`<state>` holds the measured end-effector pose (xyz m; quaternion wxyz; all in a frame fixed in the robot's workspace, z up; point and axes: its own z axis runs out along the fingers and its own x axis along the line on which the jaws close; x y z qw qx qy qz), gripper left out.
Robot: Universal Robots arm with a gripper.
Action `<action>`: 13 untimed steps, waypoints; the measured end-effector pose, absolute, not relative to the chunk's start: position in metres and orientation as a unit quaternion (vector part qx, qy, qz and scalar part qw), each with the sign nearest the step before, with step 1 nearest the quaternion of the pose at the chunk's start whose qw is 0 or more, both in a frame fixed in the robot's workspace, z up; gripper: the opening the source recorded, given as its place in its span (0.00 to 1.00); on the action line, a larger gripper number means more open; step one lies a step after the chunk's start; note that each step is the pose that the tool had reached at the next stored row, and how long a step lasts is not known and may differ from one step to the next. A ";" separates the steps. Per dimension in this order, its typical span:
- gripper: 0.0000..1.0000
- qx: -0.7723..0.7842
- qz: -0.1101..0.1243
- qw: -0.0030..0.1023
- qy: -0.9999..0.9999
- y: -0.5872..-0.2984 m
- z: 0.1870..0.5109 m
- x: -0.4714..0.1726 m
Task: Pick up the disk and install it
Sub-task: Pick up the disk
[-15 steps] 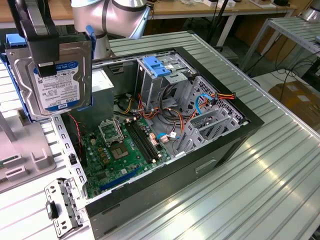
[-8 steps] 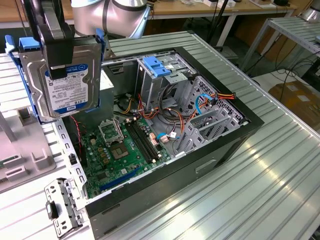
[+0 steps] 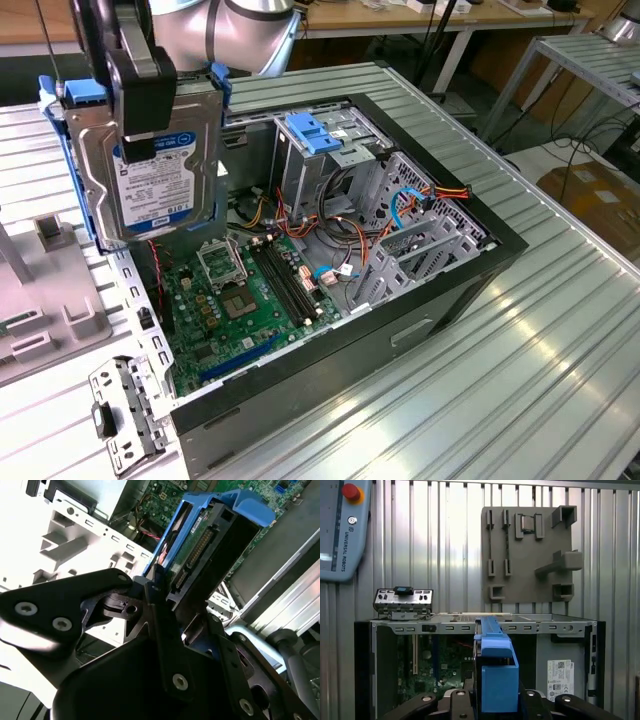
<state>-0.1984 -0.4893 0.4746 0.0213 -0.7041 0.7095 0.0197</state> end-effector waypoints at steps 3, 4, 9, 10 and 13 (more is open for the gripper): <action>0.36 -0.704 0.020 0.021 0.709 -0.492 0.474 -0.191; 0.36 -0.704 0.020 0.021 0.709 -0.493 0.474 -0.189; 0.36 -0.704 0.020 0.021 0.709 -0.502 0.474 -0.182; 0.36 -0.704 0.020 0.021 0.709 -0.504 0.474 -0.181; 0.36 -0.704 0.020 0.021 0.709 -0.508 0.474 -0.179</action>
